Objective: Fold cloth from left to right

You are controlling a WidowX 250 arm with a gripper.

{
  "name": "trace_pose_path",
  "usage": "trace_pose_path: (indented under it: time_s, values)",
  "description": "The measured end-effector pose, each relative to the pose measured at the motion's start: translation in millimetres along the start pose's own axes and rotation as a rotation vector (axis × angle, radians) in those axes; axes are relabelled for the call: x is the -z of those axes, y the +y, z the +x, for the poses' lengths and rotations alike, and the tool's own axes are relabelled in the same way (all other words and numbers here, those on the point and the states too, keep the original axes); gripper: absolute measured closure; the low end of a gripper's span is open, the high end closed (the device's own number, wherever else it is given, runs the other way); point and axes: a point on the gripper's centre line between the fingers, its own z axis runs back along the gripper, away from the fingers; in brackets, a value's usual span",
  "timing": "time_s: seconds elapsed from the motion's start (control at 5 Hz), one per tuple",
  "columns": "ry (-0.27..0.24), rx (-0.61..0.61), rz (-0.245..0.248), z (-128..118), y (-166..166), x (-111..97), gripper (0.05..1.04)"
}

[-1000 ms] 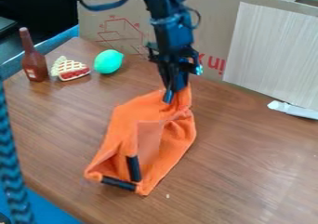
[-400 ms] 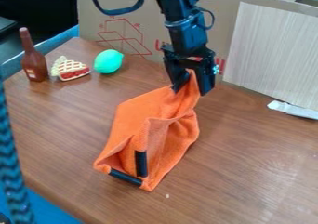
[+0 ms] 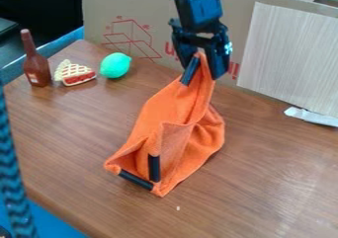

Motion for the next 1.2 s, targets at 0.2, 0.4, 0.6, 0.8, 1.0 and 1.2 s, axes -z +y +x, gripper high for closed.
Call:
trace_pose_path:
  time_s: [0.2, 0.4, 0.6, 0.8, 1.0, 1.2]
  values:
    - [0.088, 0.071, 0.124, -14, 4, -10, 0.084]
    - [0.252, 0.155, 0.309, -28, 0, -19, 0.084]
    - [0.466, 0.283, 0.482, -33, -1, -9, 0.084]
    - [0.58, 0.434, 0.685, -27, -14, 0, 0.084]
    - [0.599, 0.464, 0.716, -27, -9, -3, 0.084]
    - [0.531, 0.452, 0.713, -35, 4, -36, 0.084]
